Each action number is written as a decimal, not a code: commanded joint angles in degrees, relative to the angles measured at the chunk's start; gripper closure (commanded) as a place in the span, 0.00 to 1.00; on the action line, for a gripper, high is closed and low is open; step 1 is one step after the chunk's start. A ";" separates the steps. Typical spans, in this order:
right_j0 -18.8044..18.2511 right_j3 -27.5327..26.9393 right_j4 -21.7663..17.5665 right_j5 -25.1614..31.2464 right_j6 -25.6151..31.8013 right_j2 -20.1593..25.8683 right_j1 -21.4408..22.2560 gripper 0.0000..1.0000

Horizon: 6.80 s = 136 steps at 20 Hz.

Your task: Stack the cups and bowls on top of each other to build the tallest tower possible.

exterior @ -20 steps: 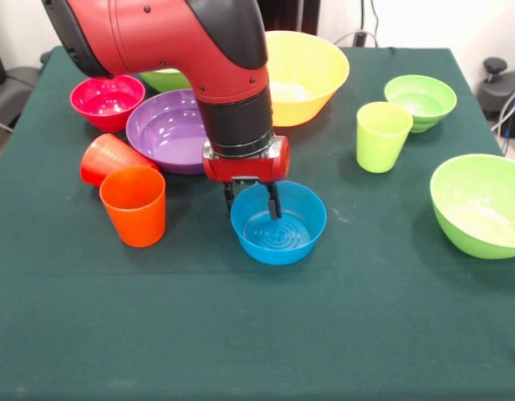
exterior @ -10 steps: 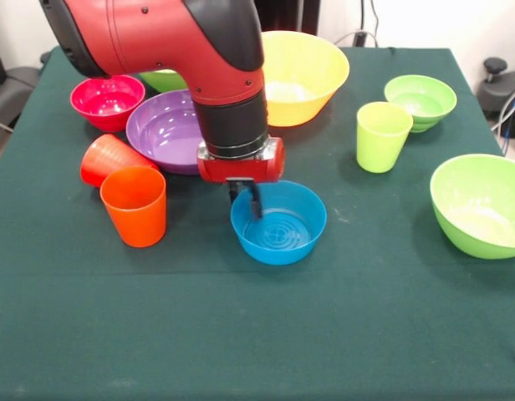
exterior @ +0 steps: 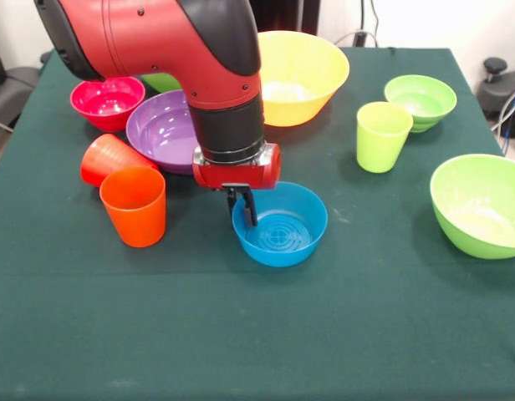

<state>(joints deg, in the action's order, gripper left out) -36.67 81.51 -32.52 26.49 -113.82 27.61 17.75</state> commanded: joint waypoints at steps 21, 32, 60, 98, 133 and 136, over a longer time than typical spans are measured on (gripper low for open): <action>2.66 5.04 -2.30 -1.12 0.10 -2.28 4.58 1.00; 3.31 7.18 -1.26 -1.02 -1.03 -2.54 6.20 1.00; -2.67 13.53 5.28 6.92 5.32 4.59 16.15 1.00; -12.71 3.66 3.78 23.23 18.13 10.62 17.53 1.00; -9.64 -12.41 -0.16 27.28 20.46 10.96 6.75 1.00; -9.86 -11.49 -0.25 26.35 20.09 10.89 6.74 1.00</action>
<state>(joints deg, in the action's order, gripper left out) -48.91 72.08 -27.78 50.73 -112.24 37.21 26.77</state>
